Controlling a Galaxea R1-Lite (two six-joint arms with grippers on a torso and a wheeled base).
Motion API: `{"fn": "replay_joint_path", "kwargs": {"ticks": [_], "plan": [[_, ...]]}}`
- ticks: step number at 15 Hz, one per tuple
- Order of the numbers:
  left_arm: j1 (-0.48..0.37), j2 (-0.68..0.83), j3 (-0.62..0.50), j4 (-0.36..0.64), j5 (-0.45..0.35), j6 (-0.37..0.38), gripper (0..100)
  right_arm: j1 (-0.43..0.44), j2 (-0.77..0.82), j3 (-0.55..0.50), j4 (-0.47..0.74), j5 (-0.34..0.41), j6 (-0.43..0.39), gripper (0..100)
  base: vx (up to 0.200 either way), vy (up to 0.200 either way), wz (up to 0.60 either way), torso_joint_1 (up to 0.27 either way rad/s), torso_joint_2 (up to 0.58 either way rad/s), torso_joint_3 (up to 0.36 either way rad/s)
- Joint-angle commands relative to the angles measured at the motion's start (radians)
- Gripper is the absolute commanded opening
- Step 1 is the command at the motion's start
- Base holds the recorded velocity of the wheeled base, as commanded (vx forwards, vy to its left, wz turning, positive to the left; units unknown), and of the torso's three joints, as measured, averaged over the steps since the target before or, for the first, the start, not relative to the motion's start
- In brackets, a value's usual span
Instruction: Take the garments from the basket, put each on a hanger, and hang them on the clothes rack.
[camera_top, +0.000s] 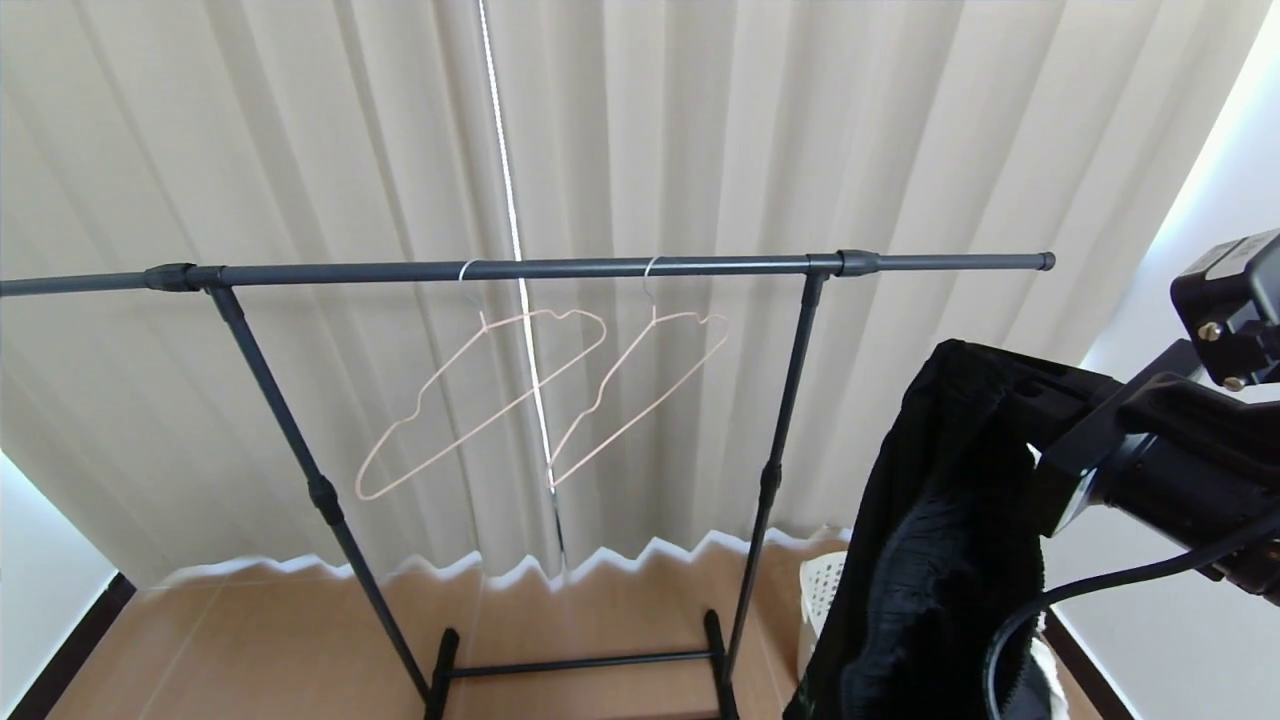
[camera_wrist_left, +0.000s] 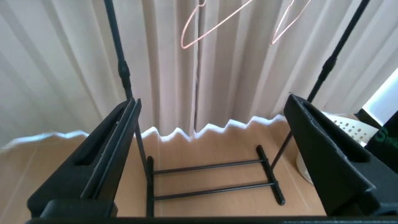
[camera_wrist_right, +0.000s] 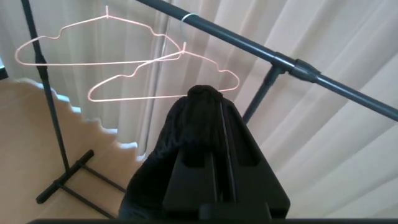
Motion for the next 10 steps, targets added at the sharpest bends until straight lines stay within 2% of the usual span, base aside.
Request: {"fn": "replay_joint_path", "kwargs": {"ticks": [1,5,6,7,8,9,10], "plan": [[0.002,0.002,0.0,0.0,0.0,-0.001,100,0.0,0.045,0.012,-0.001,-0.001,-0.001,0,0.0,0.0,0.0,0.0,0.0,0.0],[0.003,0.004,-0.002,0.012,0.005,0.084,100,0.015,0.114,0.005,-0.039,-0.035,-0.002,0,0.0,0.0,0.0,0.0,0.0,0.0],[0.012,0.094,-0.02,0.029,0.002,0.094,100,0.052,0.125,-0.046,0.004,-0.135,-0.006,0,0.0,0.0,0.0,0.0,0.0,0.0],[0.011,0.26,-0.083,0.023,-0.012,0.091,100,0.103,0.157,-0.143,0.088,-0.17,-0.001,0,0.0,0.0,0.0,0.0,0.0,0.0],[0.006,0.428,-0.166,0.023,-0.027,0.067,100,0.113,0.182,-0.219,0.184,-0.172,0.019,0,0.0,0.0,0.0,0.0,0.0,0.0],[0.003,0.582,-0.244,0.017,-0.036,0.016,100,0.116,0.21,-0.258,0.257,-0.172,0.1,0,0.0,0.0,0.0,0.0,0.0,0.0],[-0.043,0.732,-0.336,0.017,-0.043,-0.05,100,0.121,0.246,-0.287,0.305,-0.17,0.238,0,0.0,0.0,0.0,0.0,0.0,0.0]]}}
